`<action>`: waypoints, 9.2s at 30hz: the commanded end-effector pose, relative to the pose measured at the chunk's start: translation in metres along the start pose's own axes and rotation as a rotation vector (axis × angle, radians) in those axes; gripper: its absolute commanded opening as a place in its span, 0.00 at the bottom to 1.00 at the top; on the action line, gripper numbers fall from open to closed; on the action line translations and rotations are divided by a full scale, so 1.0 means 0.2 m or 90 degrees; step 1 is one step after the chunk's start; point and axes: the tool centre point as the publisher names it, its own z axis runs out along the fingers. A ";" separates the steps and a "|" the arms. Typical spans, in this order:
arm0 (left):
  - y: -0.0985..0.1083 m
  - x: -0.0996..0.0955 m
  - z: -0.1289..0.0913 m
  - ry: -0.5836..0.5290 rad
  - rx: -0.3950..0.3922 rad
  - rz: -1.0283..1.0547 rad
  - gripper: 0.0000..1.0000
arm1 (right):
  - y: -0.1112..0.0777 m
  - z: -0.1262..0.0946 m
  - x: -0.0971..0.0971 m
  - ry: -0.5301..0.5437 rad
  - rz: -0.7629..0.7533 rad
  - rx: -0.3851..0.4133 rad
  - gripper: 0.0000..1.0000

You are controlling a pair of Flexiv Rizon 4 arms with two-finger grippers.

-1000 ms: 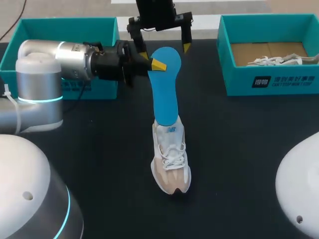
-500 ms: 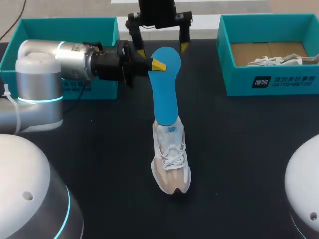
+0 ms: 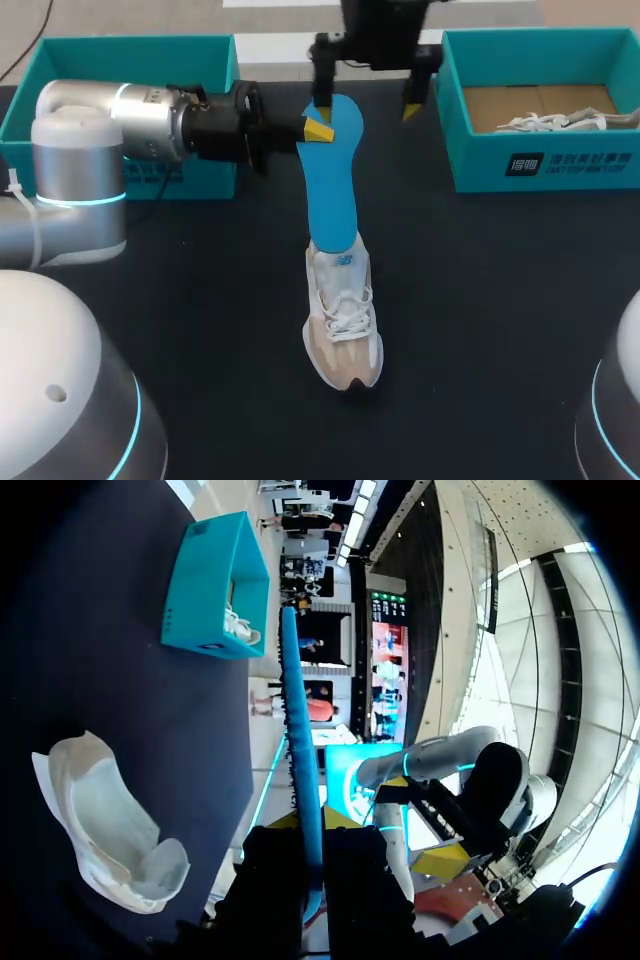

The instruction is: Take the shoe out of the shoebox, open the shoe tongue, remove and reinsert the insole, then place the shoe into the shoebox

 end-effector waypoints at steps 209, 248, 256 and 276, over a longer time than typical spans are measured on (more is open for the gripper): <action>-0.22 -0.10 -0.18 -0.313 -0.088 1.949 0.00 | 0.07 0.23 -0.32 0.752 0.073 -0.064 1.00; -0.31 -0.11 -0.05 -0.423 -0.015 2.016 0.00 | 0.16 0.48 0.06 0.823 0.006 0.052 0.47; -0.32 -0.11 -0.02 -0.432 -0.005 2.016 0.00 | 0.17 0.49 0.08 0.828 -0.002 0.058 0.42; -0.33 -0.12 0.01 -0.446 0.002 2.007 0.00 | 0.16 0.51 0.10 0.835 -0.007 0.060 0.29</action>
